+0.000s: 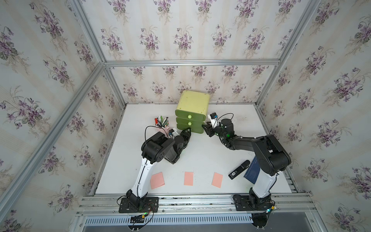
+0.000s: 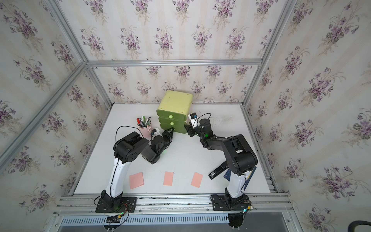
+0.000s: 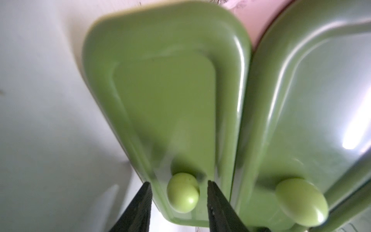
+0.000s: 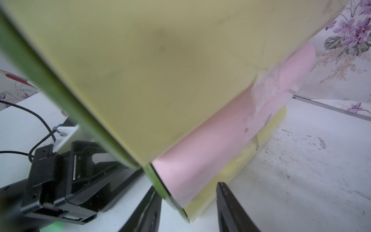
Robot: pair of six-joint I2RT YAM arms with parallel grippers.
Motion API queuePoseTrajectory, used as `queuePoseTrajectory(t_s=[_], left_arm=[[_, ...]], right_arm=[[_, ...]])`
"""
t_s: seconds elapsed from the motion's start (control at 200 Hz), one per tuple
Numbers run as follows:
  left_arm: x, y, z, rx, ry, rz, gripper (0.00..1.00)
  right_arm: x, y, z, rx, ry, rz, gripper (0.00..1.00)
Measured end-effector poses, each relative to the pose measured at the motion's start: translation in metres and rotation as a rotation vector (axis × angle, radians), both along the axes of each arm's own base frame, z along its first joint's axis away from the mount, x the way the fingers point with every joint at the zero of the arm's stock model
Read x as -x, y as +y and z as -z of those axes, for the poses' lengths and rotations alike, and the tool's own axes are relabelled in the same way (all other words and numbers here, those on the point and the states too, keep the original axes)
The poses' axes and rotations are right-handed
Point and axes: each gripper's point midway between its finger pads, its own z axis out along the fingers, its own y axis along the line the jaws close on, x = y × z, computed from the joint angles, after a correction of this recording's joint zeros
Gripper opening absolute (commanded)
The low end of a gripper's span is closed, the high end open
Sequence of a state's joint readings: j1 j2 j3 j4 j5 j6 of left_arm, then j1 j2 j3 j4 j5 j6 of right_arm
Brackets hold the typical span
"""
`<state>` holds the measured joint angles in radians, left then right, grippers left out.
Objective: Please put the sticky notes in the drawer by color
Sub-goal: Open the drawer in the storage box.
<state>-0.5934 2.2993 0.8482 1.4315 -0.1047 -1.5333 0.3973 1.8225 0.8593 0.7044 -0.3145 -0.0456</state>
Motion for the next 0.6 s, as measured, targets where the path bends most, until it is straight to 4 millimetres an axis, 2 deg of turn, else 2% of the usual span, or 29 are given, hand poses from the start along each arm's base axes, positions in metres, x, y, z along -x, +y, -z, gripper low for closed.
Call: queuePoseTrajectory(t_s=[0.045,0.08,0.105,0.425,0.52,0.6], left_arm=[[0.0003,0.0007,-0.0005,0.012,-0.005,-0.003,0.44],[0.0004,0.0011,-0.0010,0.019,-0.008,-0.005,0.34],[0.0004,0.0011,-0.0013,0.021,-0.009,-0.005,0.32],[-0.0026,-0.0013,-0.0018,0.031,-0.007,-0.004,0.32],[-0.0026,-0.0019,-0.0013,0.033,-0.004,-0.002,0.26],[-0.0025,-0.0020,-0.0014,0.034,-0.004,-0.001,0.25]], right_arm=[[0.0000,-0.0005,0.0002,0.001,0.002,0.003,0.47],[0.0000,-0.0008,0.0004,0.002,0.004,0.004,0.47],[0.0000,-0.0009,0.0004,0.003,0.004,0.005,0.47],[0.0000,-0.0007,0.0032,0.007,0.012,0.007,0.46],[-0.0013,0.0005,0.0029,0.008,0.015,0.006,0.45],[-0.0015,0.0018,0.0023,0.011,0.014,0.008,0.44]])
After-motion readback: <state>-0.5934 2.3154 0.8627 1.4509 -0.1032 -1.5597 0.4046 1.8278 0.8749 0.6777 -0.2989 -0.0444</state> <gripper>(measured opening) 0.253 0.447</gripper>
